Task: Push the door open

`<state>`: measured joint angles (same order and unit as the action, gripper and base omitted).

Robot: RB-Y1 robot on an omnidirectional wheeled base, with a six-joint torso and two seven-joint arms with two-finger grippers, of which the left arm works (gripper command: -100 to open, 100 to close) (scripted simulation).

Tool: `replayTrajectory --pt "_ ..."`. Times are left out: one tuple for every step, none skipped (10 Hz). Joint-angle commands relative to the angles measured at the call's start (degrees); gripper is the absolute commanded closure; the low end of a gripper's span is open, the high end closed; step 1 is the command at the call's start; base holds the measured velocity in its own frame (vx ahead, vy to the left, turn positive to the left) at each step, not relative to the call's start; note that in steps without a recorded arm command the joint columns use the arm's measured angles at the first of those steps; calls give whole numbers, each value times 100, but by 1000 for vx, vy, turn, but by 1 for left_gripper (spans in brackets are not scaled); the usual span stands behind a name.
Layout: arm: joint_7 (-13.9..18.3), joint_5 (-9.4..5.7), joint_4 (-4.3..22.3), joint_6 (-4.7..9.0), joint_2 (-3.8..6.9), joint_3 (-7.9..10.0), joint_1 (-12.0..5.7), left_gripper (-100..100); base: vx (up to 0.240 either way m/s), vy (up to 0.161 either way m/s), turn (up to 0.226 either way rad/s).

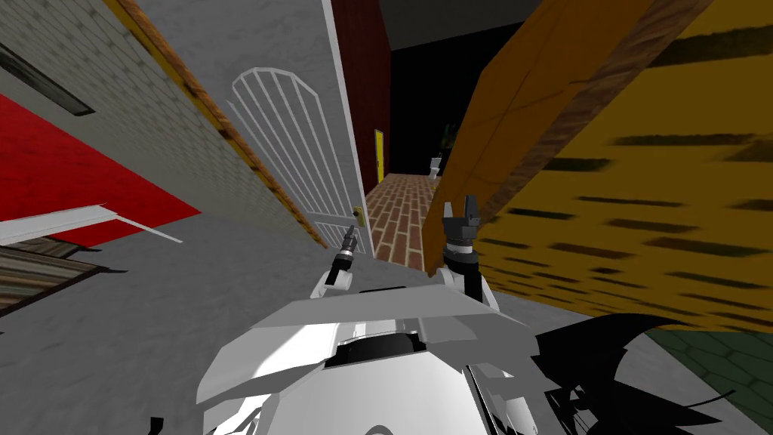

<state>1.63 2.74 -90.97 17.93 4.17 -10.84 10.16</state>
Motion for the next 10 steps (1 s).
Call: replayTrajectory --pt "16 -23 209 -42 -22 -62 -90 -100 63 209 -130" --pt "22 -36 337 -70 -44 -102 -143 -100 73 228 -151" --pt "25 -43 400 -83 -55 -123 -170 -100 79 190 -114" --pt "31 -55 527 -111 -77 -163 -223 -100 96 188 -98" --pt "36 -66 634 -134 -100 -197 -268 -100 80 204 -112" --pt "38 -71 684 -145 -112 -213 -289 -100 63 180 -95" --pt "43 -81 785 -166 -134 -245 -331 -100 32 192 -91" --pt "47 -89 867 -184 -155 -271 -366 -100 43 200 -106" --pt "50 -96 937 -199 -175 -294 -395 -100 95 233 -71" --pt "53 -103 1008 -214 -194 -316 -425 -100 81 213 -80"
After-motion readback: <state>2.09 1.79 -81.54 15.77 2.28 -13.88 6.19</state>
